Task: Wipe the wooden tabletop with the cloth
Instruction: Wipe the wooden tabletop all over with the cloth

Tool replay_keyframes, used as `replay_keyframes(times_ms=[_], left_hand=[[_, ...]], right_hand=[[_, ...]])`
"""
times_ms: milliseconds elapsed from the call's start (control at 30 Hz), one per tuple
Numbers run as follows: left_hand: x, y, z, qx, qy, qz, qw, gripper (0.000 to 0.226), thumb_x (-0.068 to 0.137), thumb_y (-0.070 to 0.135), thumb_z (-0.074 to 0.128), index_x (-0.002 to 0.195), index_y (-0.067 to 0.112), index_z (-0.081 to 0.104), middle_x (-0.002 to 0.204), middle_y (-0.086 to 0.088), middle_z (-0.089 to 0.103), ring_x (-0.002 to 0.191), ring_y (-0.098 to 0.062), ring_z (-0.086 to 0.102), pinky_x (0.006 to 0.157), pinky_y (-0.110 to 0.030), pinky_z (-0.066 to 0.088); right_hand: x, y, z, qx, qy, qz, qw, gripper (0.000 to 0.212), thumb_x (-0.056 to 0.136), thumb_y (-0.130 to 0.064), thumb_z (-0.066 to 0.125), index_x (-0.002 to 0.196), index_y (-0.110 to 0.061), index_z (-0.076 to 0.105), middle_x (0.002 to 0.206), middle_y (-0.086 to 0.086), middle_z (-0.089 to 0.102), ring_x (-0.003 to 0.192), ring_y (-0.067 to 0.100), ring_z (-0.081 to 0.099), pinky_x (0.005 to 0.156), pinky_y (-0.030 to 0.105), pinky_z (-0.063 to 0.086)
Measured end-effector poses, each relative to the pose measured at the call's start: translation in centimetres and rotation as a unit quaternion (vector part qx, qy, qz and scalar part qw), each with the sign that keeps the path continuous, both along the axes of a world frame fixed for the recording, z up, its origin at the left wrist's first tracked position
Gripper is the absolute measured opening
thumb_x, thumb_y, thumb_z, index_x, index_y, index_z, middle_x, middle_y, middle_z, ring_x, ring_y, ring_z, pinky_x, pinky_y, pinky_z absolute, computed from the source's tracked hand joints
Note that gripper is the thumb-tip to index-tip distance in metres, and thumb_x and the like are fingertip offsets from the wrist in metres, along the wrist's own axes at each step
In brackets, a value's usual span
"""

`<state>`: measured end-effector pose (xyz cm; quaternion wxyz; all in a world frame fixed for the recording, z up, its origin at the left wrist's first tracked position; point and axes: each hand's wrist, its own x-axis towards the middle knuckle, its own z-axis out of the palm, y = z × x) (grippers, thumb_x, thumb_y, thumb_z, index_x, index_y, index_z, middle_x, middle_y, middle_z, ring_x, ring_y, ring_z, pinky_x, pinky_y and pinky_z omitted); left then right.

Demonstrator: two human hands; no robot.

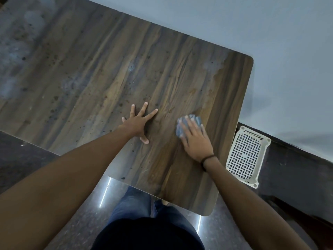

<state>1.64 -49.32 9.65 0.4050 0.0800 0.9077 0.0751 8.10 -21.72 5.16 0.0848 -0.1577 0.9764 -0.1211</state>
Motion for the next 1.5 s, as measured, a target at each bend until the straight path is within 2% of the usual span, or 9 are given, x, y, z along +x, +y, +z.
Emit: replay_keyframes(times_ms=[133, 333, 533, 700, 800, 1000, 1267, 1333, 1500], left_hand=[[-0.1, 0.3, 0.3, -0.006, -0.008, 0.005, 1.0, 0.145, 0.058, 0.039, 0.095, 0.148, 0.058, -0.018, 0.154, 0.012, -0.044, 0.143, -0.042, -0.034, 0.103, -0.083, 0.014], [-0.5, 0.4, 0.3, -0.005, -0.014, 0.014, 1.0, 0.148, 0.057, 0.037, 0.096, 0.147, 0.058, -0.019, 0.152, 0.013, -0.046, 0.143, -0.042, -0.033, 0.104, -0.082, 0.016], [-0.8, 0.2, 0.0, 0.006, -0.012, 0.013, 1.0, 0.141, 0.06, 0.043, 0.094, 0.15, 0.056, -0.015, 0.155, 0.013, -0.042, 0.144, -0.042, -0.033, 0.104, -0.082, 0.017], [-4.2, -0.7, 0.5, 0.014, 0.012, 0.015, 1.0, 0.136, 0.062, 0.045, 0.092, 0.153, 0.052, -0.009, 0.159, 0.008, -0.036, 0.146, -0.037, -0.031, 0.108, -0.079, 0.014], [-6.6, -1.4, 0.8, 0.002, 0.008, 0.002, 1.0, 0.138, 0.061, 0.047, 0.092, 0.151, 0.055, -0.013, 0.156, 0.01, -0.042, 0.143, -0.04, -0.034, 0.106, -0.081, 0.009], [-7.5, -1.4, 0.2, -0.007, -0.026, -0.02, 0.999, 0.143, 0.061, 0.046, 0.092, 0.146, 0.058, -0.022, 0.15, 0.013, -0.049, 0.141, -0.045, -0.036, 0.106, -0.082, 0.009], [-8.0, -1.4, 0.3, -0.005, -0.048, -0.04, 0.998, 0.14, 0.066, 0.049, 0.089, 0.147, 0.055, -0.025, 0.148, 0.01, -0.052, 0.14, -0.047, -0.035, 0.106, -0.08, 0.012], [-8.2, -1.3, 0.4, -0.011, -0.05, -0.04, 0.998, 0.141, 0.066, 0.049, 0.089, 0.146, 0.054, -0.027, 0.147, 0.009, -0.054, 0.139, -0.048, -0.036, 0.107, -0.08, 0.013], [-8.2, -1.0, 0.6, -0.019, -0.056, -0.048, 0.997, 0.143, 0.066, 0.049, 0.089, 0.145, 0.053, -0.03, 0.145, 0.007, -0.055, 0.137, -0.049, -0.038, 0.106, -0.08, 0.015]], right_hand=[[-2.7, -2.7, 0.0, 0.002, -0.005, -0.17, 0.985, 0.059, 0.108, -0.041, 0.028, 0.163, -0.026, 0.013, 0.171, 0.002, 0.008, 0.157, 0.023, 0.003, 0.126, 0.054, 0.009], [-0.4, -1.0, 0.0, 0.009, 0.005, 0.109, 0.994, 0.058, 0.107, -0.044, 0.029, 0.162, -0.03, 0.017, 0.169, -0.002, 0.015, 0.156, 0.019, 0.011, 0.123, 0.053, 0.021], [-8.0, -1.4, 0.5, -0.003, -0.019, -0.182, 0.983, 0.059, 0.109, -0.04, 0.026, 0.163, -0.027, 0.008, 0.171, 0.002, 0.003, 0.157, 0.021, -0.001, 0.126, 0.054, 0.007], [2.6, -3.9, -0.1, 0.013, -0.003, 0.028, 1.0, 0.06, 0.107, -0.042, 0.033, 0.163, -0.027, 0.016, 0.17, -0.001, 0.011, 0.157, 0.019, 0.005, 0.125, 0.052, 0.016], [0.2, -1.6, -0.3, 0.021, 0.004, 0.102, 0.995, 0.058, 0.107, -0.043, 0.032, 0.162, -0.029, 0.018, 0.169, -0.002, 0.016, 0.157, 0.019, 0.011, 0.123, 0.052, 0.022], [-7.7, -1.8, 0.6, 0.004, -0.024, -0.213, 0.977, 0.06, 0.108, -0.041, 0.027, 0.163, -0.026, 0.009, 0.171, 0.002, 0.003, 0.157, 0.022, -0.001, 0.125, 0.055, 0.009], [6.4, -4.5, -1.0, 0.03, 0.012, 0.166, 0.986, 0.059, 0.107, -0.043, 0.033, 0.162, -0.03, 0.016, 0.169, -0.001, 0.014, 0.156, 0.02, 0.012, 0.124, 0.051, 0.02], [2.3, -3.6, -0.7, 0.037, 0.012, 0.122, 0.992, 0.06, 0.106, -0.042, 0.033, 0.162, -0.031, 0.017, 0.169, -0.001, 0.016, 0.156, 0.021, 0.012, 0.122, 0.055, 0.024], [-6.8, -4.0, 0.2, -0.005, -0.021, -0.255, 0.967, 0.058, 0.109, -0.041, 0.029, 0.163, -0.031, 0.011, 0.171, -0.002, 0.005, 0.157, 0.018, 0.0, 0.126, 0.053, 0.008]])
